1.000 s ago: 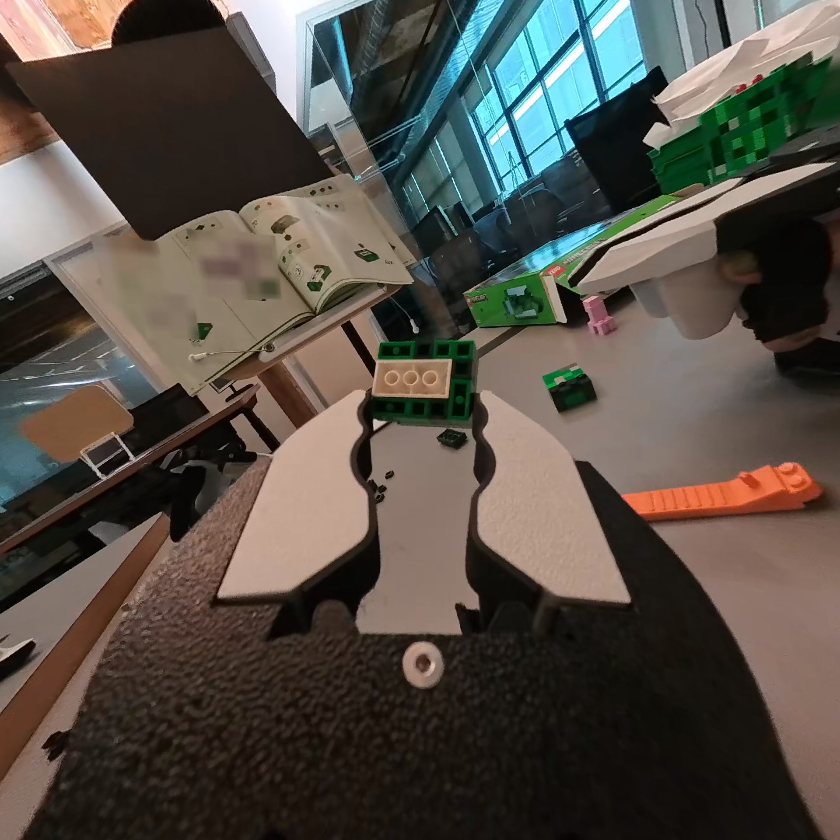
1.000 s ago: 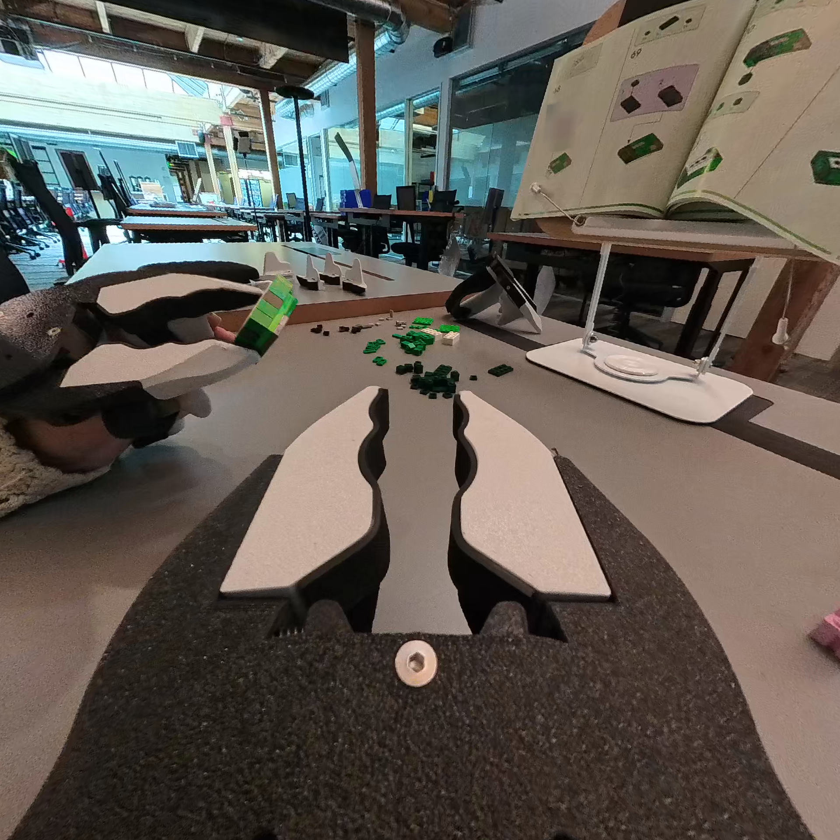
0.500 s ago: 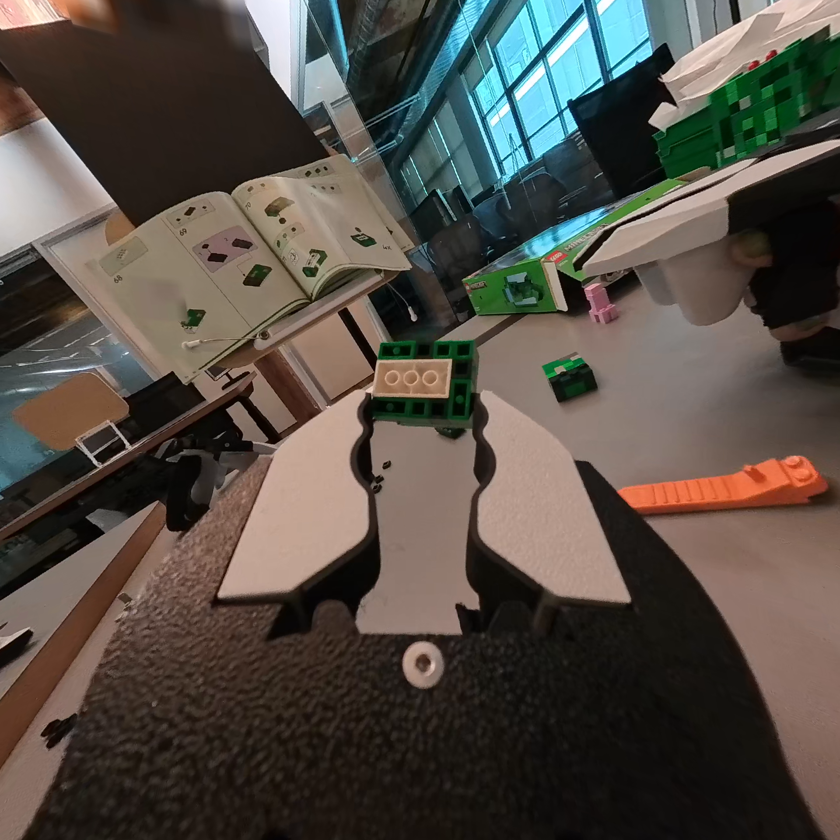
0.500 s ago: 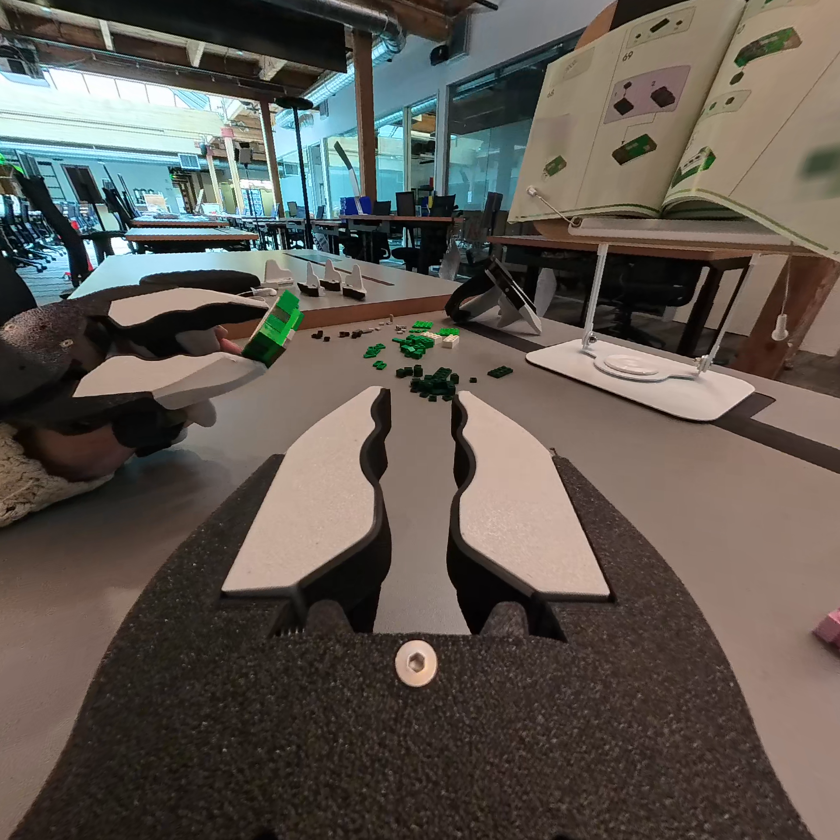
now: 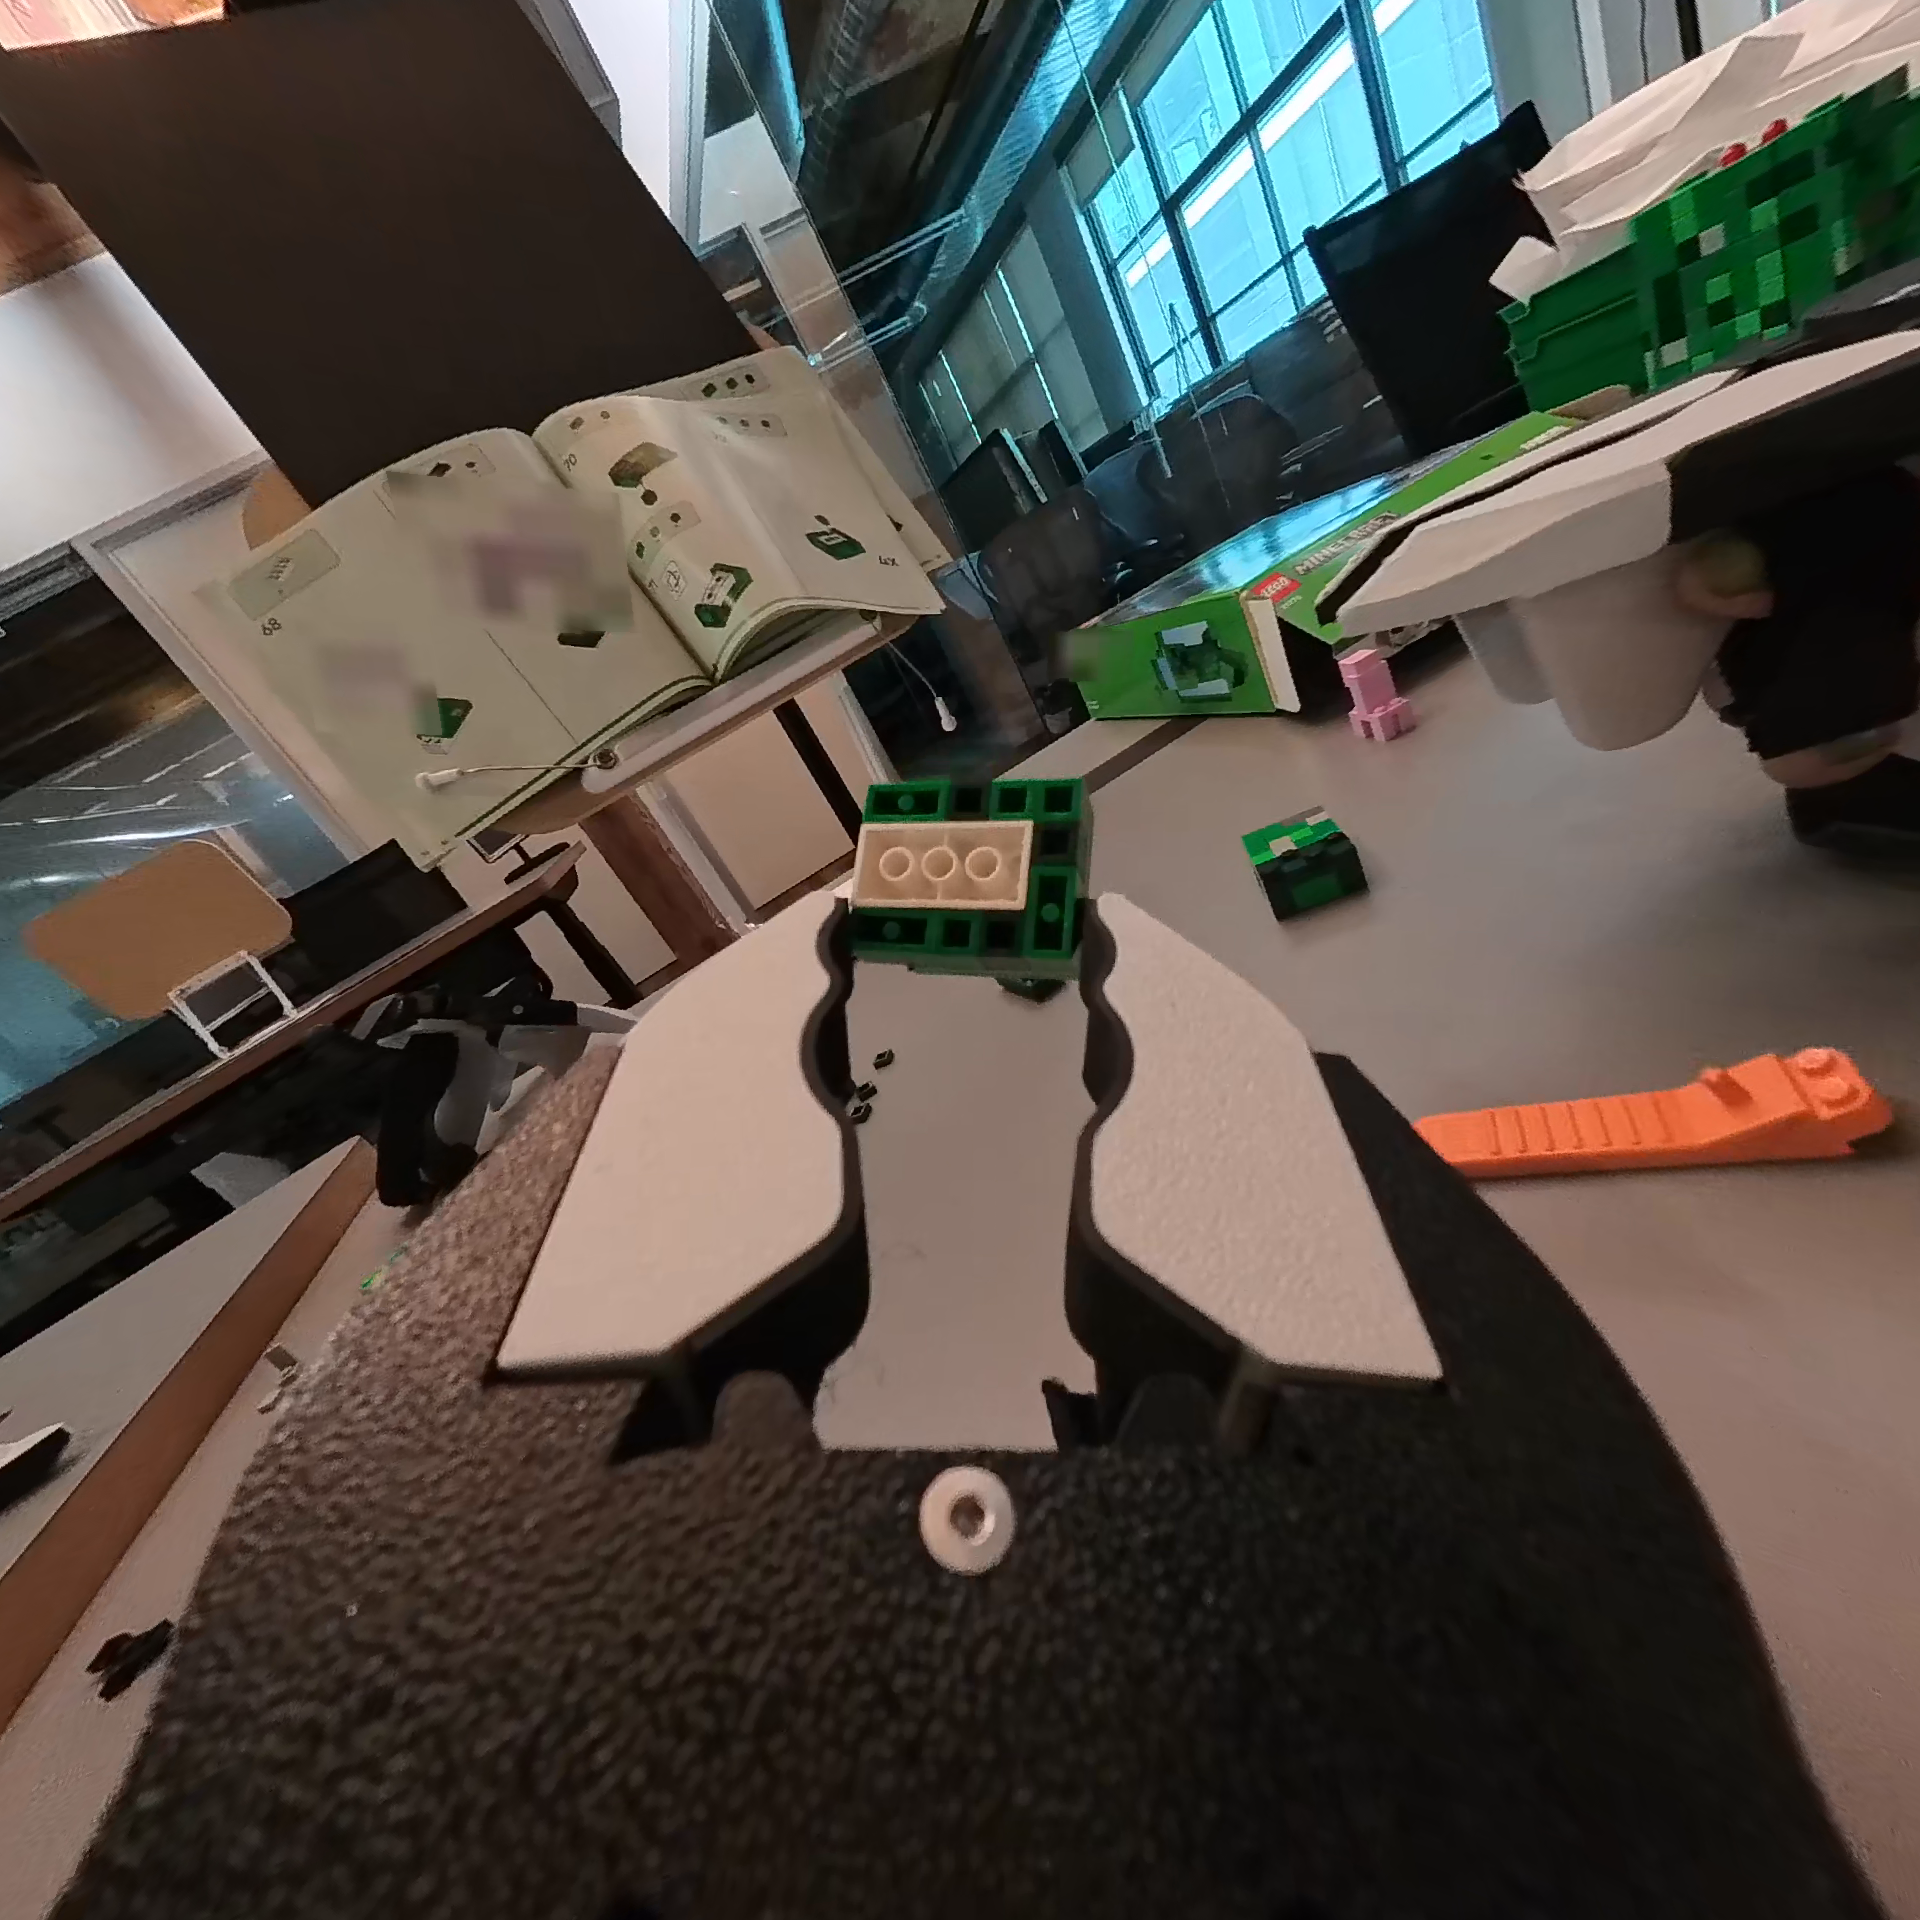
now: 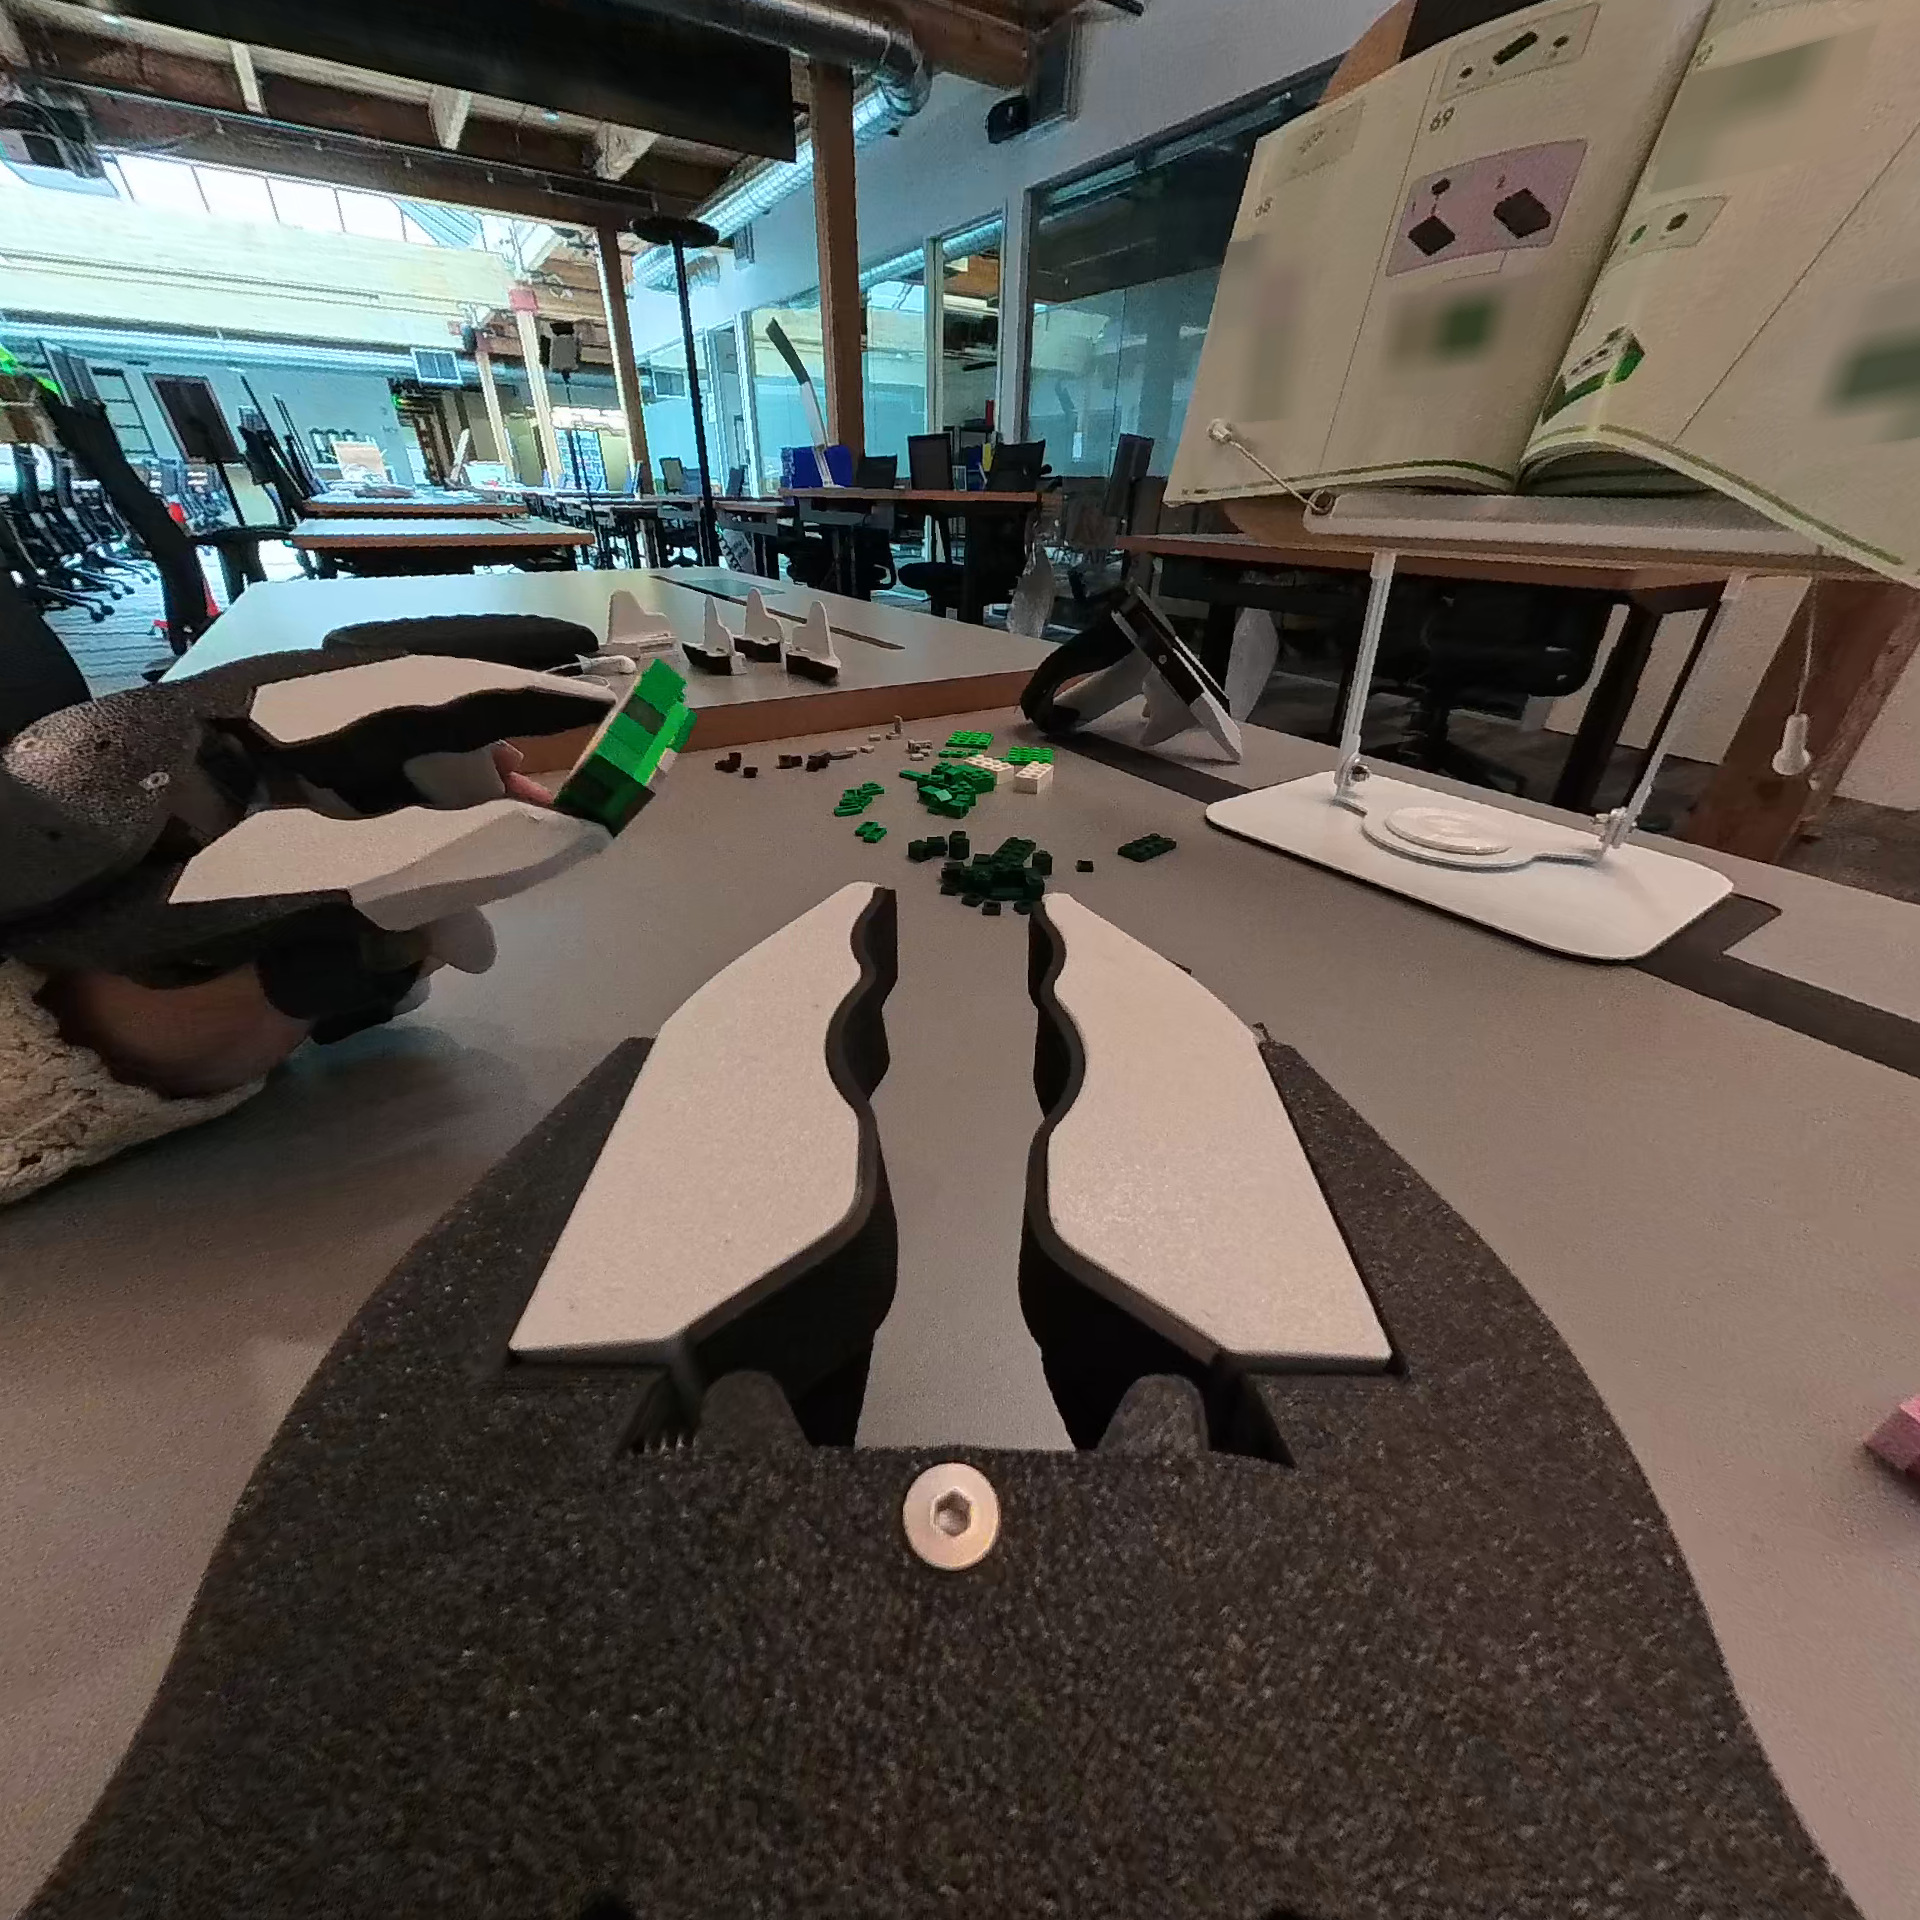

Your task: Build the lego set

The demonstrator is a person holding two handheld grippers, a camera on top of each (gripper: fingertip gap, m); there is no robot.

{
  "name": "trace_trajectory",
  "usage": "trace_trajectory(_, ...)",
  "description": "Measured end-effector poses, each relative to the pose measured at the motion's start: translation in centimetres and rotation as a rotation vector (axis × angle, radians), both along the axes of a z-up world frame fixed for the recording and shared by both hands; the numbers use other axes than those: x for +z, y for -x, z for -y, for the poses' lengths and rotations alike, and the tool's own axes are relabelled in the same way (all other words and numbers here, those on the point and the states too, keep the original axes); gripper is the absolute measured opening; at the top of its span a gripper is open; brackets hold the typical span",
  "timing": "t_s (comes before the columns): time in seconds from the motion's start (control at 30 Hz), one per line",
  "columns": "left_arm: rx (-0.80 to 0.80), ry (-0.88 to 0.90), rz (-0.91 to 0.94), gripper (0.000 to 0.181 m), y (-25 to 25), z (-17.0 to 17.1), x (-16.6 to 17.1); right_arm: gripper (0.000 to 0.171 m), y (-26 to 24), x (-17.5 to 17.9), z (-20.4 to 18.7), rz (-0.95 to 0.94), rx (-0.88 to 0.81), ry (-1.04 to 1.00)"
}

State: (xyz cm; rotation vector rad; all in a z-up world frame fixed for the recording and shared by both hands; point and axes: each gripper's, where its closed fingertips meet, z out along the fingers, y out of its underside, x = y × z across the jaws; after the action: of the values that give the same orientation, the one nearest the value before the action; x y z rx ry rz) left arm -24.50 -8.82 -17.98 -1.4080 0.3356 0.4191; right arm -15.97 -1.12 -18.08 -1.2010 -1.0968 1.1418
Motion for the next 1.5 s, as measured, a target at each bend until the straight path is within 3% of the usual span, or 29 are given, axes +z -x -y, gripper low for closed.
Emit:
trace_trajectory(0.73,0.011,0.003,-0.017,0.042,-0.1,-0.1,0.0,0.023,-0.2,0.1,-0.2,-0.008,-0.021,-0.004)
trace_trajectory(0.97,0.03,0.002,-0.014,0.043,0.2,-0.1,0.0,0.024,-3.0,0.7,-5.1,-0.009,-0.395,-0.11)
trace_trajectory(1.03,0.029,0.002,-0.013,0.043,0.2,-0.1,0.0,0.024,-3.3,0.1,-6.0,0.031,-0.429,-0.094)
trace_trajectory(1.33,0.026,0.001,-0.015,0.043,0.1,-0.1,0.0,0.035,0.1,-3.6,-5.8,0.317,-0.077,0.055)
trace_trajectory(1.43,0.019,0.011,-0.022,0.042,0.0,-0.2,-0.2,0.049,2.9,-4.8,-6.0,0.484,0.083,-0.008)
trace_trajectory(1.5,0.009,0.008,-0.026,0.042,-0.2,-0.2,-0.1,0.049,5.0,-5.0,-6.6,0.554,0.172,-0.106)
